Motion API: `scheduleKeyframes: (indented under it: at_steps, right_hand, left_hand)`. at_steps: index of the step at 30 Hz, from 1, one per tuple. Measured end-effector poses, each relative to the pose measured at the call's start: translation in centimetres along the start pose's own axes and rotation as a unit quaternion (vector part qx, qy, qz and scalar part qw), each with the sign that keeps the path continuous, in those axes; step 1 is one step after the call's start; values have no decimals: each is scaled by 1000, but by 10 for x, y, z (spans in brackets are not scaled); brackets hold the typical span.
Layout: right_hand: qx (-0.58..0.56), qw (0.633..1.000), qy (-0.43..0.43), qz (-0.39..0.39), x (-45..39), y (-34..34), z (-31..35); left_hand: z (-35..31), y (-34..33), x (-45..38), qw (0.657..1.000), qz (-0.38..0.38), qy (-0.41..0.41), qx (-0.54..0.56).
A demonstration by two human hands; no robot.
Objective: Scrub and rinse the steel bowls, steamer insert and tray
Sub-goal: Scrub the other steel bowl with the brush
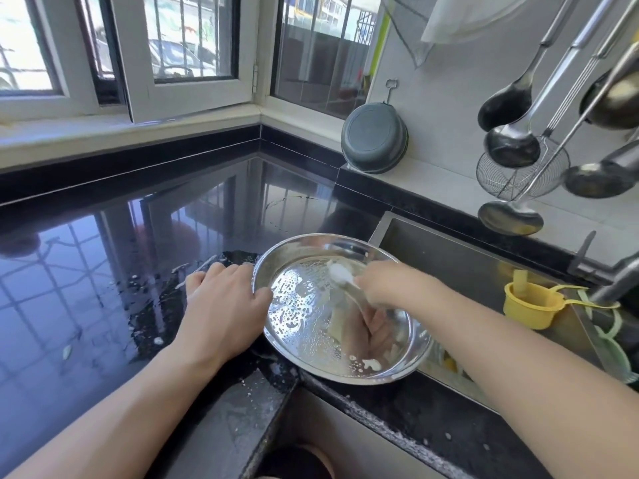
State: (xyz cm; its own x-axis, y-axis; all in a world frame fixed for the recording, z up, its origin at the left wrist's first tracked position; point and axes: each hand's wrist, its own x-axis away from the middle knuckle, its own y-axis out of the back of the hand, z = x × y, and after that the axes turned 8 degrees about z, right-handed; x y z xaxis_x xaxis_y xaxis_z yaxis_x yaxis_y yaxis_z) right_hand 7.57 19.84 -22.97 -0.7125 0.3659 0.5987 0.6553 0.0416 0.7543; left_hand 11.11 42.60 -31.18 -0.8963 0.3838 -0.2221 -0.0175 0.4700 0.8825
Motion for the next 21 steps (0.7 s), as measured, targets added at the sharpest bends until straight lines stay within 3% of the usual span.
scheduleKeyframes:
  at_steps: [2, 3, 7, 9, 12, 14, 17, 21]
  right_hand:
    - [-120, 991, 30, 53, 9, -8, 11]
    - [-111, 992, 42, 40, 6, -10, 9]
    - [-63, 993, -34, -91, -5, 2, -22]
    - [-72, 995, -1, -63, 0, -4, -14]
    - [-125, 986, 78, 73, 24, -13, 14]
    - [-121, 987, 85, 64, 28, -9, 11]
    - [20, 998, 41, -44, 12, 2, -12]
    - [-33, 986, 136, 89, 37, -20, 5]
  left_hand:
    - [1, -1, 0, 1000, -1, 0, -7]
    - [1, -1, 0, 1000, 0, 0, -8]
    - [1, -1, -1, 1000, 1, -3, -5]
    - [2, -1, -1, 1000, 0, 1, -5]
    - [1, -2, -1, 1000, 0, -1, -5]
    - [1, -1, -1, 1000, 6, -1, 1]
    - [0, 1, 0, 1000, 4, -2, 5]
    - [-1, 1, 0, 1000, 3, 0, 8]
